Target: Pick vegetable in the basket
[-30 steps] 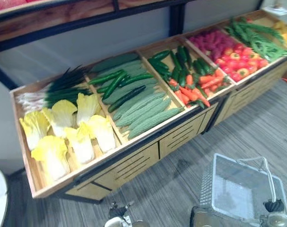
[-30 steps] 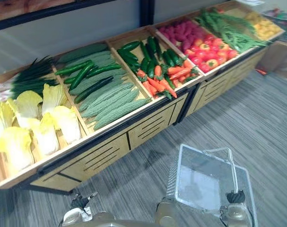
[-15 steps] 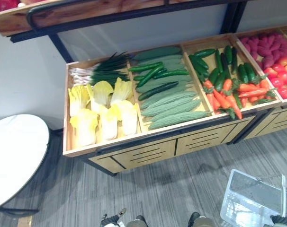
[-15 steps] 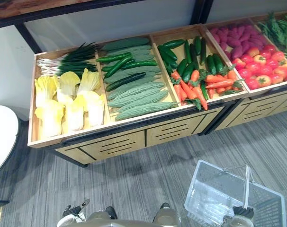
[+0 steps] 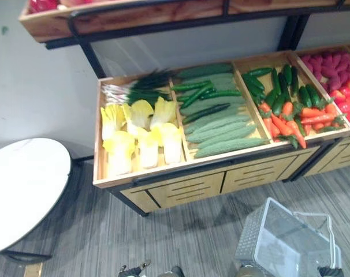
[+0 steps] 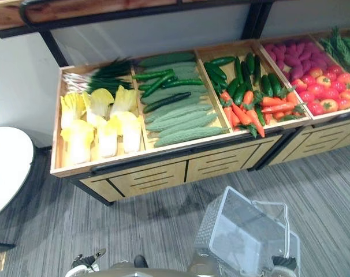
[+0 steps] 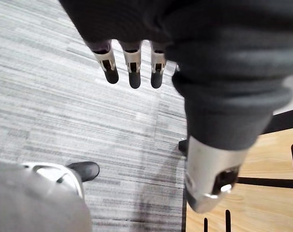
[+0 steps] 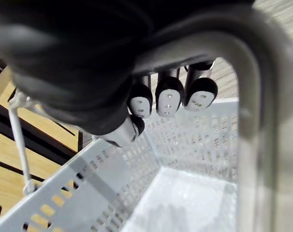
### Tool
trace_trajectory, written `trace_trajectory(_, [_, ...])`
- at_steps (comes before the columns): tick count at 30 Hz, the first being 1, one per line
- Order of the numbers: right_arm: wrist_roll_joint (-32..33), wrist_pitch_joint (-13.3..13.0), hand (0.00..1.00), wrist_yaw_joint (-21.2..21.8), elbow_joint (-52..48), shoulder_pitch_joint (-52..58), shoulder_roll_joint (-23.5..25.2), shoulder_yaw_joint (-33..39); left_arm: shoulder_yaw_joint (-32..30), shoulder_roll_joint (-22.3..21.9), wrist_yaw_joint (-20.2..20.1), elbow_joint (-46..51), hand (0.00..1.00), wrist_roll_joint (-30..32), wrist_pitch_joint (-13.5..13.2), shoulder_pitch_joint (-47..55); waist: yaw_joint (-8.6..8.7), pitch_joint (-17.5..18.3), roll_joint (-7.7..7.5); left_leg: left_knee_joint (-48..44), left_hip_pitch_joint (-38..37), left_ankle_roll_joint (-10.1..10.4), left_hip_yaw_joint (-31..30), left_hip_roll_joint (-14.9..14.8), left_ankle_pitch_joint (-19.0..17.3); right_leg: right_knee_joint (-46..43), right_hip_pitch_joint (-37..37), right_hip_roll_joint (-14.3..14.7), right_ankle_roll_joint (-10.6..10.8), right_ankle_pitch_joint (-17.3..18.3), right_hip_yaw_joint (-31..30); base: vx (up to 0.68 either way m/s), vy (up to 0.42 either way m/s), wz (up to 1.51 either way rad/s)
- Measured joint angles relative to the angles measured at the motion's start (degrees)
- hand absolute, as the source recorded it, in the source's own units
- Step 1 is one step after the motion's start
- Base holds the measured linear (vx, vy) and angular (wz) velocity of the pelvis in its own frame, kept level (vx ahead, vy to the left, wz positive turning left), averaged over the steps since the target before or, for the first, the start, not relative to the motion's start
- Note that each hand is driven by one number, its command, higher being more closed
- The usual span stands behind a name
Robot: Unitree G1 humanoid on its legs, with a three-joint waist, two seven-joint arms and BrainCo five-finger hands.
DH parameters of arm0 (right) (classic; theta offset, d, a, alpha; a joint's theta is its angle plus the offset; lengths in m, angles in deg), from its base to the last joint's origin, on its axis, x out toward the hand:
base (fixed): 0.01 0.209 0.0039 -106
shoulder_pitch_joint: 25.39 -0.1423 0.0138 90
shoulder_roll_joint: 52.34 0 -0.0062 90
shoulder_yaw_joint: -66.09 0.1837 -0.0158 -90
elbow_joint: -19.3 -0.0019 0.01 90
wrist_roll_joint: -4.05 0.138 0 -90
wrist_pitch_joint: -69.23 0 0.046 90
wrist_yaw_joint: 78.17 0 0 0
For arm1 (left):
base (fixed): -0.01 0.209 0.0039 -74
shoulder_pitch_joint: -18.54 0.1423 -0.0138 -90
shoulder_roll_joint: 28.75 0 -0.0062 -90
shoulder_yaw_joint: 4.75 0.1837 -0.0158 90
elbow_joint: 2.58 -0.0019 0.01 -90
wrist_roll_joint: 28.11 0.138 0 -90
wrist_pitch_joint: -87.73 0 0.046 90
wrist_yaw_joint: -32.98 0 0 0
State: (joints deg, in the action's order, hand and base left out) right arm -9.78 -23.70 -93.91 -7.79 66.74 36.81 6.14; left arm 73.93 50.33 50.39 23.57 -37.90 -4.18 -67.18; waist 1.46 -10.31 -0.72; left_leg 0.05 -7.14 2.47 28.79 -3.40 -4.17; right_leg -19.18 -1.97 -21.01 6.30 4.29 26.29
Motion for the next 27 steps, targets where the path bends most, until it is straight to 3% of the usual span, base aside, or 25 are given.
trace_trajectory(1, [-0.2, -0.1, 1.00, -0.1, 0.0, -0.9, 0.0, -1.1, 0.8, 0.1, -0.1, 0.1, 0.00, 0.0, 0.0, 0.6, 0.01, 0.0, 0.65, 0.0, -0.4, -0.4, 0.6, -0.2, -0.5, -3.7, -2.2, -0.4, -3.8, -2.3, 0.0, 0.02, 0.216, -0.28])
trace_trajectory(2, [-1.0, -0.2, 1.00, -0.1, 0.0, -1.2, 0.0, -1.6, 1.6, 0.6, -0.2, 0.1, 0.00, 0.3, 0.0, 0.7, 0.06, 0.0, 0.60, 0.8, -1.2, -0.5, 0.5, -0.3, -0.7, -6.0, -3.3, -0.6, -5.1, -4.3, -0.3, 0.04, 0.212, -0.19])
trace_trajectory(4, [-1.3, -0.2, 1.00, 0.0, 0.0, -0.8, 0.2, -2.1, 2.5, 1.5, -0.3, 0.2, 0.00, 1.5, 0.0, 0.6, 0.08, -0.1, 0.75, 1.8, -2.4, -0.6, -0.1, -0.9, -0.8, -7.0, -4.0, 0.2, -4.2, -4.6, -1.7, 0.12, 0.085, 0.09])
trace_trajectory(6, [-1.5, -0.2, 1.00, 0.0, 0.5, -0.7, 0.4, -3.5, 2.4, 2.7, -0.3, 0.6, 0.00, 1.5, -0.1, -0.5, 0.24, -0.6, 0.06, 1.5, -2.2, -0.2, -1.5, -2.7, -0.4, -2.1, -4.1, 4.9, -2.1, -2.7, -4.9, 0.20, -0.012, 0.29])
trace_trajectory(9, [-1.5, -0.2, 1.00, 0.1, 1.0, -0.7, 0.5, -3.4, 1.8, 4.0, -0.3, 2.8, 0.00, 1.5, -0.1, -1.8, 0.31, -1.1, -0.92, -0.4, -1.7, 0.1, -3.1, -4.1, 0.0, 4.9, -4.9, 10.2, -1.3, -3.4, -12.0, 0.22, -0.106, 0.33])
trace_trajectory(10, [-1.4, -0.2, 1.00, 0.0, 1.0, -0.3, 0.5, -3.4, 1.6, 4.4, -0.2, 3.8, 0.00, 1.5, -0.2, -2.1, 0.30, -1.1, -1.44, -0.5, -1.7, 0.4, -3.6, -3.9, 0.1, 6.3, -4.9, 10.6, -0.5, -4.4, -13.3, 0.20, -0.179, 0.63])
trace_trajectory(11, [-1.4, -0.3, 1.00, 0.0, 1.0, 0.5, 0.5, -2.8, 0.1, 4.8, -0.1, 7.4, 0.00, 1.5, -0.4, -2.9, 0.42, -1.2, -3.12, -0.7, -1.9, 1.7, -6.1, -3.1, -0.2, 8.0, -4.2, 10.4, -0.6, -5.5, -13.4, 0.16, -0.175, 0.54])
trace_trajectory(14, [-0.9, -1.2, 1.00, -0.2, 0.9, -0.1, 0.3, -1.2, -1.3, 4.2, 0.9, 14.6, 0.00, 1.5, -1.4, -4.2, 0.21, -1.2, -0.22, -0.6, 0.1, 3.6, -7.9, -5.5, 0.5, 11.0, -3.4, 12.4, -0.6, -4.8, -11.0, 0.17, -0.211, 0.36])
trace_trajectory(17, [-0.9, -1.5, 1.00, -0.2, 1.0, -0.3, 0.5, -1.1, -5.0, 2.4, 4.9, 28.4, 0.00, 2.2, -3.0, -4.5, 0.02, -1.5, 2.17, 0.0, 0.6, 4.8, -9.2, -7.8, 1.3, 14.4, -1.2, 15.2, -1.9, -4.8, -8.4, 0.08, -0.141, 0.28])
trace_trajectory(18, [-0.8, -1.6, 1.00, -0.2, 0.9, -0.3, 0.6, -1.1, -5.5, 2.2, 6.4, 30.8, 0.00, 2.4, -3.4, -4.5, 0.02, -1.5, 2.22, -0.1, 0.3, 4.9, -9.2, -8.0, 1.4, 14.5, -0.8, 15.5, -2.1, -4.7, -8.2, 0.04, -0.116, 0.13])
trace_trajectory(19, [-0.7, -2.2, 1.00, -0.5, 0.9, -0.3, 0.7, -1.1, -7.0, 1.8, 10.3, 35.4, 0.00, 3.8, -5.3, -5.1, 0.02, -1.5, 2.23, -0.1, 0.2, 5.0, -9.2, -8.3, 1.4, 14.9, -0.3, 15.9, -2.3, -4.7, -7.8, 0.00, -0.075, 0.09])
trace_trajectory(22, [0.5, -2.6, 1.00, -1.7, 0.9, 0.1, 1.7, -1.1, -8.1, 1.7, 15.5, 42.6, 0.00, 4.7, -6.2, -7.0, 0.03, -1.4, 2.28, 0.1, 1.2, 5.0, -9.6, -8.0, 1.4, 16.1, -0.5, 15.8, -2.8, -5.4, -7.5, -0.04, -0.021, 0.10])
trace_trajectory(27, [1.4, -2.7, 1.00, -2.6, 0.8, 0.2, 3.6, -1.2, -8.8, 1.6, 21.1, 52.3, 0.00, 7.3, -6.7, -7.4, 0.00, -1.5, 0.39, 0.0, 2.2, 4.8, -9.1, -6.9, 1.4, 19.5, -0.4, 15.6, -2.6, -8.2, -8.1, -0.06, 0.028, -0.05])
